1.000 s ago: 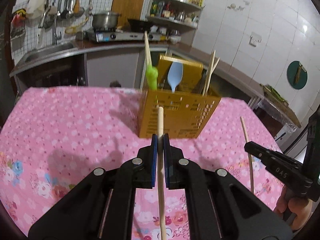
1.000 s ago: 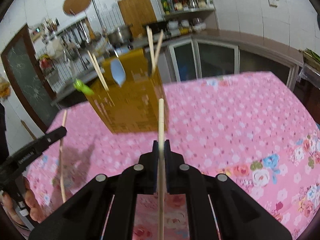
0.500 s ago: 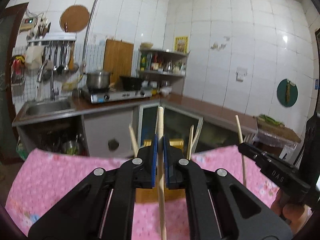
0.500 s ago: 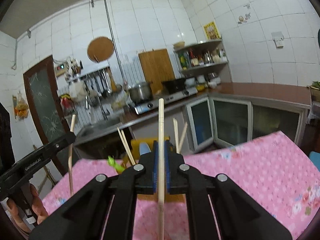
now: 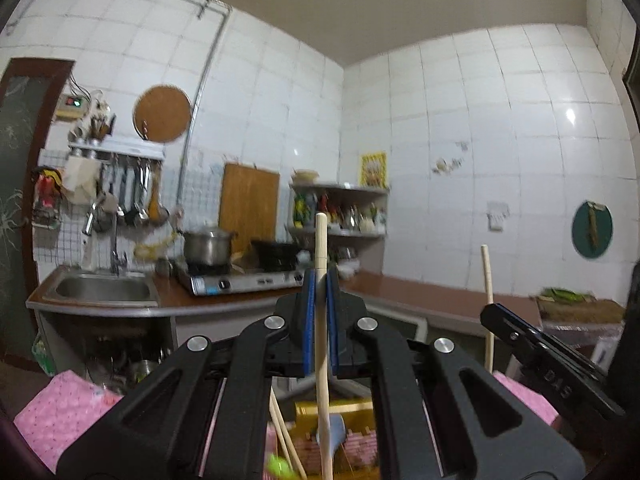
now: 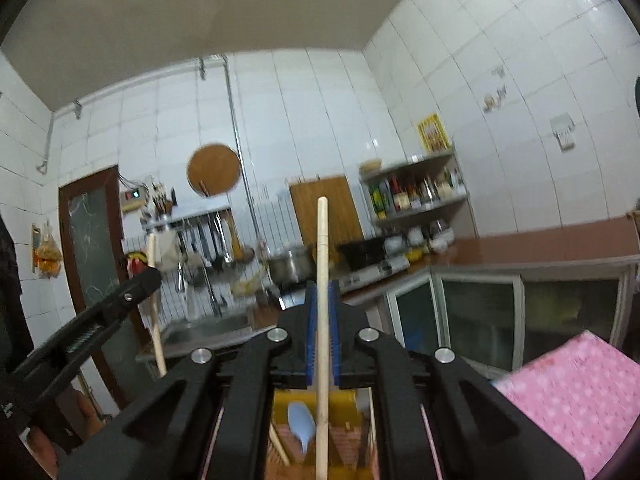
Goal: Organize utensils
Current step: 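Lift both wooden chopsticks and carry them over the yellow holder, then lower both chopsticks into the holder and open both grippers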
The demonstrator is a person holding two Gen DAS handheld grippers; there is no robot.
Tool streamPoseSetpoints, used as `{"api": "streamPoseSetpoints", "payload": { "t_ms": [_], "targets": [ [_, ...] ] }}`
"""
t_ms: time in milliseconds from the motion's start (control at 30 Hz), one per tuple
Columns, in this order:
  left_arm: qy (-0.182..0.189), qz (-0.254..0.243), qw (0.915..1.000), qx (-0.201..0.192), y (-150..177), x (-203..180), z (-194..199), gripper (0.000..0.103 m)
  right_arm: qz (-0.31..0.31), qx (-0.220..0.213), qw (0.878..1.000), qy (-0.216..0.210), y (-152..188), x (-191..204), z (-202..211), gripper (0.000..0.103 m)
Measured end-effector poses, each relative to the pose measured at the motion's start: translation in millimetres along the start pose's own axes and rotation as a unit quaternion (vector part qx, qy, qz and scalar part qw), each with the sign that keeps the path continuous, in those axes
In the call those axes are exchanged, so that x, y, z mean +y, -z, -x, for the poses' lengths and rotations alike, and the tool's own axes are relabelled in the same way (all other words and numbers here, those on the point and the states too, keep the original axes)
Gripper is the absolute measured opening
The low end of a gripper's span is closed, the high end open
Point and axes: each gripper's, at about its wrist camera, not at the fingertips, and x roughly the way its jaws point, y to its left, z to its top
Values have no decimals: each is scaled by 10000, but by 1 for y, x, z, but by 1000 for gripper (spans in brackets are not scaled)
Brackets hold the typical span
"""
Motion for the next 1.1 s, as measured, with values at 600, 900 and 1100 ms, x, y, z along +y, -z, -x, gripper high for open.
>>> {"api": "streamPoseSetpoints", "payload": {
  "t_ms": [600, 900, 1100],
  "targets": [
    [-199, -82, 9994, -254, 56, 11, -71, 4, 162, -668, 9972, 285, 37, -9, -55, 6],
    [-220, -24, 9997, 56, 76, 22, -83, 4, 382, -579, 9969, 375, 52, -5, -64, 6],
    [-213, -41, 9989, 423, 93, 25, -80, 4, 490, -134, 9980, 370, 70, -7, -65, 6]
  ]
}}
